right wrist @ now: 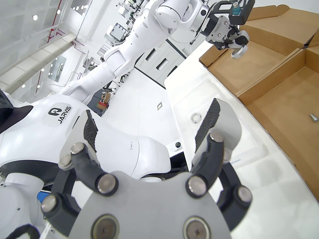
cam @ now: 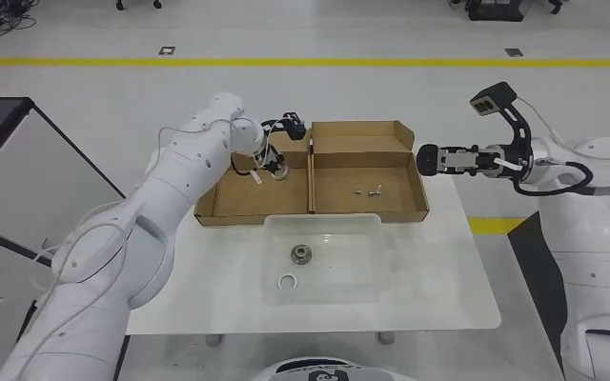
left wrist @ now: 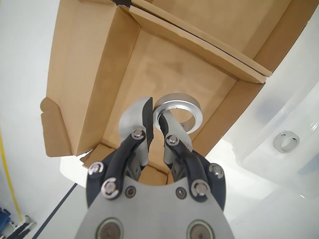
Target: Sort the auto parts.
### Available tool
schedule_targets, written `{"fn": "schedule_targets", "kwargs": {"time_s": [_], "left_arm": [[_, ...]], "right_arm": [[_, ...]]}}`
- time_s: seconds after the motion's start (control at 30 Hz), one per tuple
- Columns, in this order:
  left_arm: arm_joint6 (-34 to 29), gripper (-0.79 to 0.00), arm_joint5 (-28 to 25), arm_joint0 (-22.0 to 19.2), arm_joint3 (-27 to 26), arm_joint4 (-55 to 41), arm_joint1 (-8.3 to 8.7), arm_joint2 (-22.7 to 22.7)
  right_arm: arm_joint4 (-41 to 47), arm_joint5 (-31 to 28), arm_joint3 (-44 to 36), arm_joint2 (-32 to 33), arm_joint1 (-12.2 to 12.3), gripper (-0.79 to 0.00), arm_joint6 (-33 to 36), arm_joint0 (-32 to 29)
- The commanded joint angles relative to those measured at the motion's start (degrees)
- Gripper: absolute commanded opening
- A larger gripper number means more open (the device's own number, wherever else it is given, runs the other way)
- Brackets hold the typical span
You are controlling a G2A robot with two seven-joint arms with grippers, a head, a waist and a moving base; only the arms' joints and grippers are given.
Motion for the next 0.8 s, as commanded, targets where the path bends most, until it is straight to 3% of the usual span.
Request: {"fn": "schedule_targets", "kwargs": {"time_s": [0.0, 0.13, 0.47, 0.77], "left_arm": [[-0.32, -0.785, -0.42, -0.46, 1.64, -0.29, -0.79, 0.44], [-0.53, -0.785, -1.03, -1.30, 4.32, -0.80, -2.20, 1.02], [-0.53, -0.785, -1.03, -1.30, 4.32, -0.80, -2.20, 1.02], [0.51, -0.785, 1.98, 0.93, 3.04, 3.65, -2.42, 2.24]], "right_arm": [[0.00, 0.00, 0.00, 0.00, 0.00, 0.000, 0.00, 0.00], [0.00, 0.00, 0.00, 0.00, 0.00, 0.000, 0.00, 0.00], [0.00, 0.00, 0.00, 0.00, 0.00, 0.000, 0.00, 0.00], [0.00, 0.00, 0.00, 0.00, 0.00, 0.000, 0.00, 0.00]]}}
